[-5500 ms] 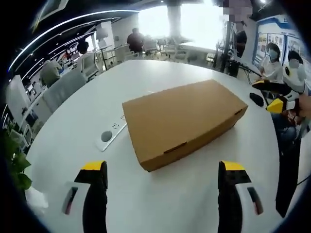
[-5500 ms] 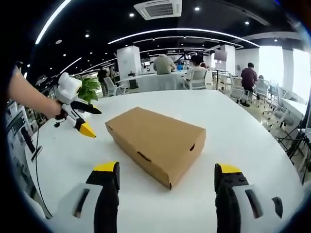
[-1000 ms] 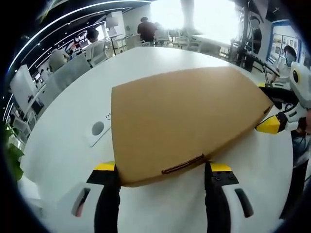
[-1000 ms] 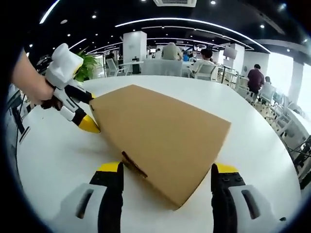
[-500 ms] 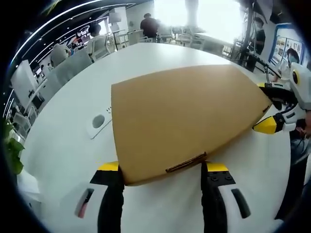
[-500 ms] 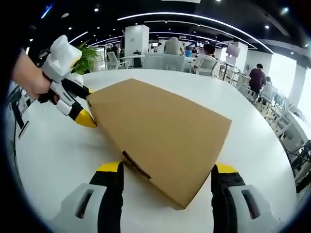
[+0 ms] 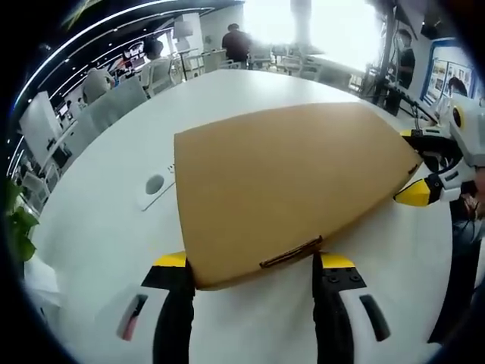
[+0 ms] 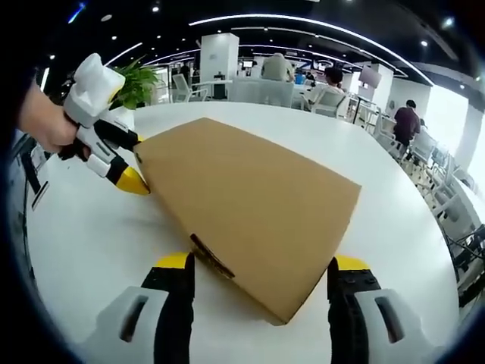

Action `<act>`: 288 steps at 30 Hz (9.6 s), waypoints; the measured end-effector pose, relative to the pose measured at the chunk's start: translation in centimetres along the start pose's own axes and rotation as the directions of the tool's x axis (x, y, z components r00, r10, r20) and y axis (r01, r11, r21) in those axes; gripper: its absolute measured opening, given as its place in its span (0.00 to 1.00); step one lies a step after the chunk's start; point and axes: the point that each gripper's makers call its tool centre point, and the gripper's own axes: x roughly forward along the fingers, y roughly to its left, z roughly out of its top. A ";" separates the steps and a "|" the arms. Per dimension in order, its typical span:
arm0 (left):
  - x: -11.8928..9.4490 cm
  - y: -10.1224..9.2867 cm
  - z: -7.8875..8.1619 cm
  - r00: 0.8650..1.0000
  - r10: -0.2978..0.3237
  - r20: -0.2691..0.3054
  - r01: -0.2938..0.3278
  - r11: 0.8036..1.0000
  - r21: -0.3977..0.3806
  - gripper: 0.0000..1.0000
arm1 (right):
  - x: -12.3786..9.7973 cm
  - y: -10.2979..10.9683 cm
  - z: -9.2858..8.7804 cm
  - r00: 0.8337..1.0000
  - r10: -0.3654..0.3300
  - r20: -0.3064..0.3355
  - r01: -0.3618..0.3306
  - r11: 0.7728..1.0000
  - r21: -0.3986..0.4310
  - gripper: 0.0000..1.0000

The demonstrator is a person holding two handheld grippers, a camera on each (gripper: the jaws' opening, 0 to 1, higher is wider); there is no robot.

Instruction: Operate the shoe box by opening the lid, removing the specified soft item, and placing it in the target area until the item is outside and the box remains undamaged.

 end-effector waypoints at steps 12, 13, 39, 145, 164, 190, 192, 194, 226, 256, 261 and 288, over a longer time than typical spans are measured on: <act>-1.2 -1.5 -1.4 0.999 0.025 0.030 -0.024 0.999 -0.038 0.62 | -0.5 0.8 -0.2 1.000 -0.011 -0.015 0.012 1.000 0.022 0.73; -1.3 -1.6 -1.5 0.999 0.024 0.026 -0.023 0.999 -0.040 0.61 | -0.6 0.9 -0.4 1.000 -0.011 -0.026 0.012 1.000 0.021 0.73; -3.0 -3.0 -4.4 0.992 0.121 0.026 -0.121 0.992 -0.033 0.59 | -2.4 2.5 -2.4 0.999 -0.017 -0.036 0.015 0.998 -0.063 0.71; -7.4 -8.8 -9.9 0.977 0.211 0.028 -0.189 0.921 -0.339 0.55 | -4.0 4.2 -3.2 0.969 0.221 -0.114 -0.237 0.959 -0.156 0.74; -7.6 -9.3 -10.4 0.967 0.252 0.022 -0.229 0.908 -0.350 0.55 | -4.0 4.2 -3.5 0.967 0.229 -0.106 -0.247 0.948 -0.202 0.73; -9.2 -10.8 -12.2 0.971 0.239 0.018 -0.219 0.913 -0.345 0.52 | -6.3 5.3 -4.9 0.955 0.259 -0.145 -0.285 0.935 -0.209 0.69; -9.3 -10.9 -12.4 0.971 0.239 0.001 -0.224 0.911 -0.346 0.52 | -6.3 5.4 -5.0 0.954 0.262 -0.146 -0.288 0.934 -0.209 0.69; -9.5 -11.2 -12.7 0.969 0.248 -0.001 -0.233 0.909 -0.346 0.52 | -6.5 5.4 -5.1 0.952 0.268 -0.149 -0.295 0.931 -0.213 0.68; -11.7 -13.7 -14.2 0.968 0.249 0.025 -0.226 0.912 -0.343 0.52 | -8.7 6.6 -7.8 0.953 0.260 -0.159 -0.291 0.930 -0.226 0.66; -13.2 -15.9 -16.1 0.968 0.250 -0.007 -0.234 0.895 -0.380 0.50 | -10.9 7.2 -9.3 0.945 0.275 -0.175 -0.311 0.921 -0.233 0.66; -13.7 -16.3 -16.7 0.970 0.239 0.038 -0.206 0.900 -0.385 0.48 | -11.3 7.5 -9.6 0.941 0.275 -0.196 -0.316 0.921 -0.229 0.65; -14.5 -17.3 -17.0 0.986 0.164 0.030 -0.138 0.904 -0.405 0.60 | -12.2 7.8 -10.0 0.942 0.272 -0.196 -0.313 0.923 -0.223 0.65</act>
